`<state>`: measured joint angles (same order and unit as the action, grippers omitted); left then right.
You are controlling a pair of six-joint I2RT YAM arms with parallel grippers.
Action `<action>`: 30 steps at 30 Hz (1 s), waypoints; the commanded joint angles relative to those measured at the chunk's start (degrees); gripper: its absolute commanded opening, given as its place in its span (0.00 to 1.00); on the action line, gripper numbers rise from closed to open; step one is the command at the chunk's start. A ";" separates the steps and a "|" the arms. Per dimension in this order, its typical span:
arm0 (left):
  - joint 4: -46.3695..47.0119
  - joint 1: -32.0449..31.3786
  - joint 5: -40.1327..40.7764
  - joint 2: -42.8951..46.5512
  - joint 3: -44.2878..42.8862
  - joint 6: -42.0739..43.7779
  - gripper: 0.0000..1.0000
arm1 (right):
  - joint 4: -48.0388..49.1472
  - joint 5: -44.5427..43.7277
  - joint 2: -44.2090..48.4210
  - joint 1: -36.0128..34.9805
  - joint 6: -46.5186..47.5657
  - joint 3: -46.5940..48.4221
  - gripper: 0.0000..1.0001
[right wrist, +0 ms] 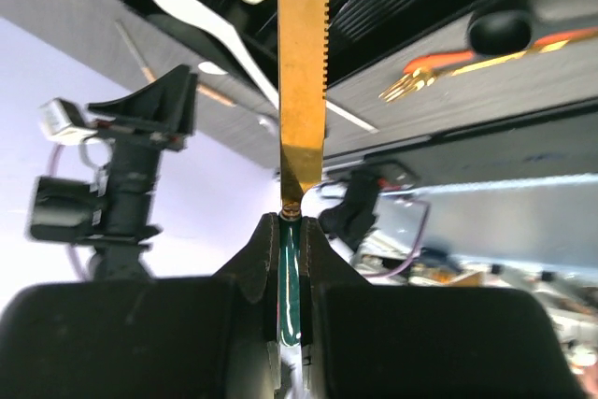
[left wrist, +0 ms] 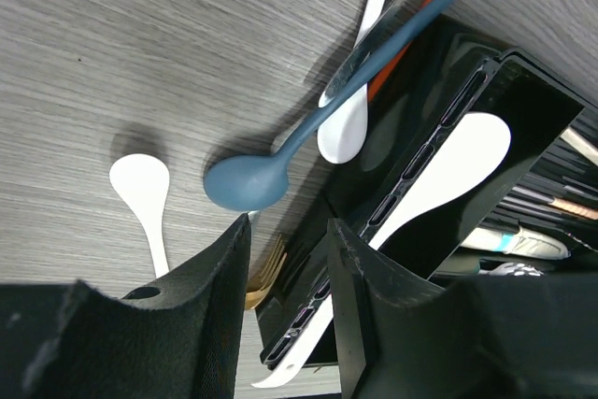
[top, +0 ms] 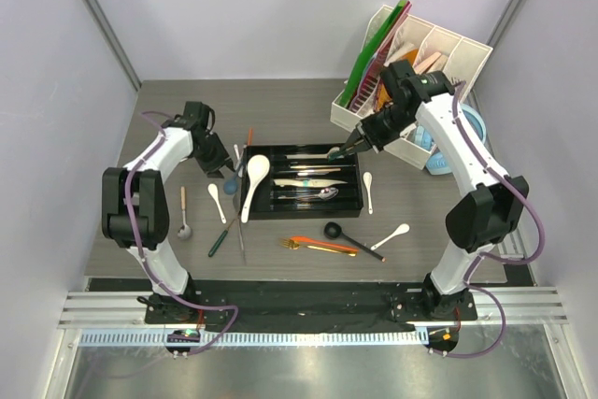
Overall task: Sort the eating utensils into containers
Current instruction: Place the knife in the storage box.
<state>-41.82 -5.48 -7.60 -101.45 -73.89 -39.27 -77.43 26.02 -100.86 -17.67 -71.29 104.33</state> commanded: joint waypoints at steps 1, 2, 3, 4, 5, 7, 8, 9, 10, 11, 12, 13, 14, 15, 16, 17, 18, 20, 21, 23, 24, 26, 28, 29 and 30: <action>1.92 0.29 -0.41 2.83 0.59 -0.90 0.39 | -6.74 1.15 2.34 -0.61 -9.75 2.80 0.01; 1.92 0.29 -0.32 3.10 1.02 -0.90 0.39 | -7.12 0.70 1.72 -0.96 -10.10 3.33 0.01; 1.92 0.38 -0.31 3.36 1.20 -0.81 0.39 | -7.47 0.35 0.94 -1.40 -10.88 3.85 0.01; 1.92 0.29 -0.05 3.62 1.38 -0.81 0.39 | -8.17 0.35 0.75 -2.79 -13.59 3.51 0.01; 2.01 0.29 0.12 3.89 1.64 -0.73 0.39 | -7.74 0.35 0.66 -3.50 -15.09 3.16 0.01; 1.92 0.38 0.65 4.50 1.64 -0.55 0.39 | -7.38 0.35 0.23 -4.82 -17.21 2.28 0.01; 1.83 0.29 1.26 4.68 1.55 -0.46 0.39 | -7.65 -0.18 0.22 -5.70 -17.57 1.84 0.01; 1.83 0.38 1.44 4.77 1.55 -0.46 0.39 | -7.82 -0.18 0.14 -6.14 -17.75 0.36 0.01; 1.83 0.46 1.62 4.94 1.47 -0.46 0.39 | -8.52 -0.27 0.14 -6.58 -17.83 -0.35 0.01; 1.83 0.64 1.88 5.03 1.38 -0.37 0.39 | -9.05 -0.09 0.40 -7.28 -17.92 -1.14 0.01; 1.92 0.64 1.88 5.12 1.29 -0.37 0.39 | -8.97 0.08 0.75 -7.64 -18.44 -3.33 0.01; 1.83 0.64 2.14 5.29 1.20 -0.37 0.39 | -8.97 0.34 1.19 -7.90 -19.06 -4.39 0.01; 1.92 0.82 2.23 5.30 1.11 -0.37 0.39 | -9.06 0.09 2.15 -7.99 -19.94 -5.36 0.01; 2.09 0.82 2.41 5.47 1.11 -0.37 0.39 | -8.88 -0.18 2.59 -7.99 -20.21 -7.20 0.01; 2.10 0.90 2.58 5.56 1.20 -0.37 0.39 | -8.97 -0.18 2.95 -7.82 -20.29 -8.26 0.01; 2.18 0.90 2.67 5.73 1.38 -0.46 0.39 | -8.97 -0.35 3.47 -7.82 -20.21 -9.31 0.01; 2.10 0.99 2.85 5.82 1.55 -0.46 0.39 | -8.97 -0.01 3.82 -7.99 -20.38 -11.85 0.01; 2.27 1.17 2.94 6.09 2.08 -0.37 0.39 | -8.97 0.00 4.53 -7.91 -20.56 -13.80 0.01; 2.36 1.26 3.02 6.17 2.34 -0.11 0.39 | -8.97 -0.53 5.23 -7.90 -20.91 -15.46 0.01; 2.45 1.34 3.46 6.18 3.13 0.07 0.39 | -8.88 -1.15 5.32 -7.73 -20.65 -16.88 0.01; 2.45 1.43 3.55 6.09 3.40 0.07 0.39 | -8.88 -0.97 4.36 -7.64 -19.86 -17.67 0.01; 2.54 1.78 3.38 5.91 4.01 0.15 0.39 | -9.06 -0.80 2.87 -7.82 -18.81 -17.15 0.01; 2.62 1.96 3.29 5.74 4.80 0.24 0.39 | -9.06 -1.23 1.20 -8.17 -18.71 -15.22 0.01; 2.89 2.05 3.29 5.74 4.98 0.33 0.39 | -9.06 -1.41 0.76 -8.08 -18.63 -14.69 0.01; 2.89 2.13 3.29 5.65 5.16 0.33 0.39 | -9.06 -1.32 0.06 -8.25 -18.71 -13.90 0.01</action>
<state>-40.49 -4.05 -5.10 -97.47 -69.47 -39.94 -76.82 25.15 -99.42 -25.52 -90.02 86.87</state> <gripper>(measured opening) 0.391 0.077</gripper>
